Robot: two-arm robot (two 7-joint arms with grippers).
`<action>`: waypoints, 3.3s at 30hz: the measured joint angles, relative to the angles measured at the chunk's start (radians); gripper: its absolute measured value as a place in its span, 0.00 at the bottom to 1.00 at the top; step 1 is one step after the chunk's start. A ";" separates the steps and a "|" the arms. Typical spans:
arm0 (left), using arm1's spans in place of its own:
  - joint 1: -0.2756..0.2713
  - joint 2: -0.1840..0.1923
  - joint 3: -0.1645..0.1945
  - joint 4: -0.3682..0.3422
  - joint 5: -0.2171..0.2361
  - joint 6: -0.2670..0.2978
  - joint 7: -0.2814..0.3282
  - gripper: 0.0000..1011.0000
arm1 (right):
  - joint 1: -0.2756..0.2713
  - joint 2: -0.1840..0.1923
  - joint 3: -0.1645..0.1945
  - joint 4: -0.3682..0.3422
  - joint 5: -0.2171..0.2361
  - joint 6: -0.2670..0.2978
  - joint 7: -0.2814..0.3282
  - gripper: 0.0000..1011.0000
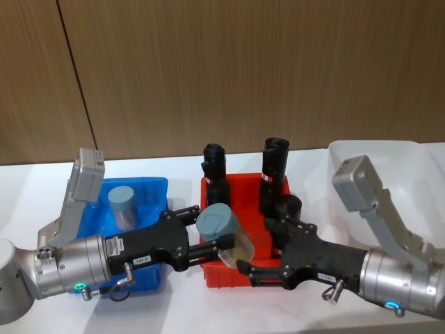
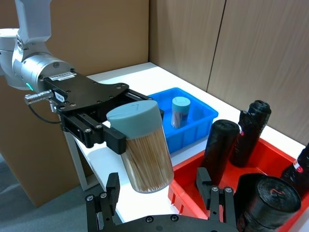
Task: Pick the cotton swabs from the blue box and place them into the white box.
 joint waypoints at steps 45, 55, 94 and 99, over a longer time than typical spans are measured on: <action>0.000 0.000 0.000 0.000 0.000 0.000 0.000 0.65 | 0.080 -0.067 -0.080 0.079 -0.088 -0.005 0.006 0.64; 0.000 0.000 0.000 0.000 0.001 0.000 0.000 0.77 | 0.083 -0.067 -0.086 0.078 -0.080 -0.007 0.001 0.63; 0.000 0.000 0.000 0.000 0.000 0.000 0.000 0.99 | 0.036 0.069 0.025 0.098 0.078 -0.045 -0.184 0.63; 0.000 0.000 0.000 0.000 0.000 0.000 0.000 0.99 | 0.036 0.086 0.049 0.117 0.104 -0.053 -0.226 0.63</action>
